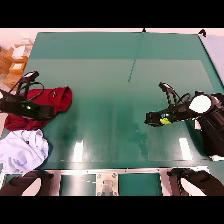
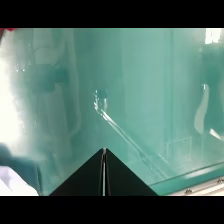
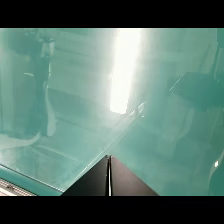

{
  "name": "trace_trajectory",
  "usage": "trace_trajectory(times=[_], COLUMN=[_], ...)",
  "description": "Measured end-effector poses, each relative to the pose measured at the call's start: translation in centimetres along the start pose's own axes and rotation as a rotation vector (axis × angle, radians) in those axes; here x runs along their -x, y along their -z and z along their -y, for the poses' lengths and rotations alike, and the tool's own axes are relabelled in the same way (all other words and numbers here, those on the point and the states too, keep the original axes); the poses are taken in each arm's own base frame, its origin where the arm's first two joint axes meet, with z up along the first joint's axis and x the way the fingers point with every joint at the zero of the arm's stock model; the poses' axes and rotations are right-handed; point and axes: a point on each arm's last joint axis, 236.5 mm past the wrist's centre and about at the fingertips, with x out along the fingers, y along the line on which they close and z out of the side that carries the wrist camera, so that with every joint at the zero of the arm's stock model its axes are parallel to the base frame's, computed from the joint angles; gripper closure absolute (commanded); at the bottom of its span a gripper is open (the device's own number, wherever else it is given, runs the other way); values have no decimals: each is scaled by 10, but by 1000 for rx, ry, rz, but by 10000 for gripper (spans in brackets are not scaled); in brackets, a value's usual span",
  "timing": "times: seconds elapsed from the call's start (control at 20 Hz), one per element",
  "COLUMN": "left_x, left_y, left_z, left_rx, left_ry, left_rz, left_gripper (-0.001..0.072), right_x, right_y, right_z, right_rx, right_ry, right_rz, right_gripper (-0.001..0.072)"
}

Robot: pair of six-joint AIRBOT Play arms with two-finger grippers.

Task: Fold the shirts.

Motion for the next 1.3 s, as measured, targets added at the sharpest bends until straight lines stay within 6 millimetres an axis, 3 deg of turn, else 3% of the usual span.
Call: trace_trajectory(times=[0.25, 0.3, 0.35, 0.45, 0.55, 0.7, 0.9, 1.15, 1.2, 1.25, 1.3], left_x=[1, 2, 5, 16, 33, 39, 4, -67, -76, -84, -89], left_y=[-9, -13, -19, -35, -55, -68, -66, -53, -51, -49, -47], left_z=[-2, -8, -18, -45, -80, -135, -201, -228, -229, -230, -230], left_rx=[-1, -2, -2, 5, 13, 75, 190, 283, 292, 303, 309], left_ry=[-8, -35, -81, -204, -342, -481, -537, -456, -444, -431, -421], left_rz=[37, 53, 75, 142, 226, 251, 162, 27, 13, -2, -13], left_gripper=[680, 400, -13, -8, -8, -8, -8, 9, 200, 498, 677], right_x=[0, 0, 0, 0, 0, 0, 1, 1, 1, 1, 1], right_y=[-2, -3, -5, -7, -10, -17, -23, -26, -27, -27, -27], right_z=[0, 0, 0, 0, -1, -1, -2, -2, -2, -2, -2], right_rx=[0, 0, 0, -1, -1, -2, -2, -2, -2, -2, -2], right_ry=[0, -1, -1, -2, -4, -6, -8, -8, -9, -9, -9], right_rz=[8, 15, 20, 30, 44, 71, 100, 112, 114, 116, 117], right_gripper=[695, 695, 695, 683, 516, 489, 490, 490, 490, 490, 490])
